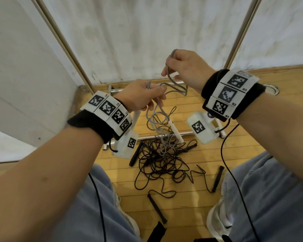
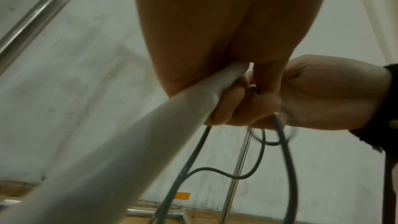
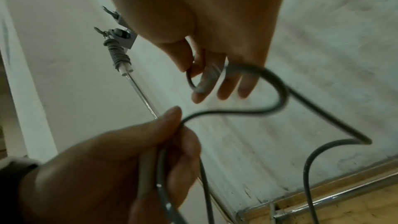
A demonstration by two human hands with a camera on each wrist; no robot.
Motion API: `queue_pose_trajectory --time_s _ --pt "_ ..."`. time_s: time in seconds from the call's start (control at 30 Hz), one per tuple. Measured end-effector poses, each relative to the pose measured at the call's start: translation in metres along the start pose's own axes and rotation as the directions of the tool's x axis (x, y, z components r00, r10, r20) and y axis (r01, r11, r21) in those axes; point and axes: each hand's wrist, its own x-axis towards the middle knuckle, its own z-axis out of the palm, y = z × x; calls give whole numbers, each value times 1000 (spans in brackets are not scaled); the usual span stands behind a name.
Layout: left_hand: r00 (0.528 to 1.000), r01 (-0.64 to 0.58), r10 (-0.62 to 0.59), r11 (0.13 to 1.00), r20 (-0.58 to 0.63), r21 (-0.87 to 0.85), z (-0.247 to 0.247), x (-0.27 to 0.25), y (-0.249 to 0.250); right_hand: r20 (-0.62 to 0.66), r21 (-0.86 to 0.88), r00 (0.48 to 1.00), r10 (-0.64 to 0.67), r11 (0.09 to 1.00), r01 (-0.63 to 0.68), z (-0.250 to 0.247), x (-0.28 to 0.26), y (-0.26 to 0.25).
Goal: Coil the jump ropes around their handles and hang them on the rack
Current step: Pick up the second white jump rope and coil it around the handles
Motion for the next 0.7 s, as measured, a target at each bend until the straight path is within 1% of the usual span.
queue_pose_trajectory --time_s 0.03,0.07,0.13,0.17,0.23,0.3,0.4,0.47,0.5,0.57,0.6,0.63,0.7 --pt "1000 10 -9 997 -8 78 -1 1 -2 -23 -11 1000 -6 1000 6 -1 1 0" --pt "1000 14 -13 986 -10 166 -1 3 -5 -50 14 999 1 1000 0 -2 2 0" --pt "1000 27 -25 957 -11 288 0 5 -9 -96 158 994 46 987 -30 -5 5 -1" --pt "999 43 -36 950 -31 308 2 5 -11 -105 260 992 75 965 -45 -7 5 -2" --pt "990 82 -49 962 -129 261 4 6 -12 -104 432 988 117 900 -61 -8 5 -7" --pt "975 60 -27 987 -221 147 6 6 -9 -88 517 989 120 854 -58 -7 5 -11" --pt "974 -80 82 997 -213 16 9 9 -6 -17 602 993 114 794 -81 1 1 -17" --pt "967 -136 126 990 -223 -29 13 10 -2 42 663 993 107 741 -108 8 -2 -23" --pt "964 -144 133 989 -231 -32 13 11 -3 57 680 993 101 724 -113 10 -2 -26" --pt "969 -139 140 990 -204 21 13 13 -3 40 704 995 94 704 -95 10 -1 -32" --pt "976 -131 144 987 -163 89 12 13 -4 17 728 995 100 680 -81 7 1 -35" --pt "986 -111 131 978 -103 179 10 14 -5 -11 765 993 115 640 -66 2 4 -37" --pt "999 -37 37 940 9 339 9 14 -10 -80 847 984 158 532 -17 -10 11 -40"
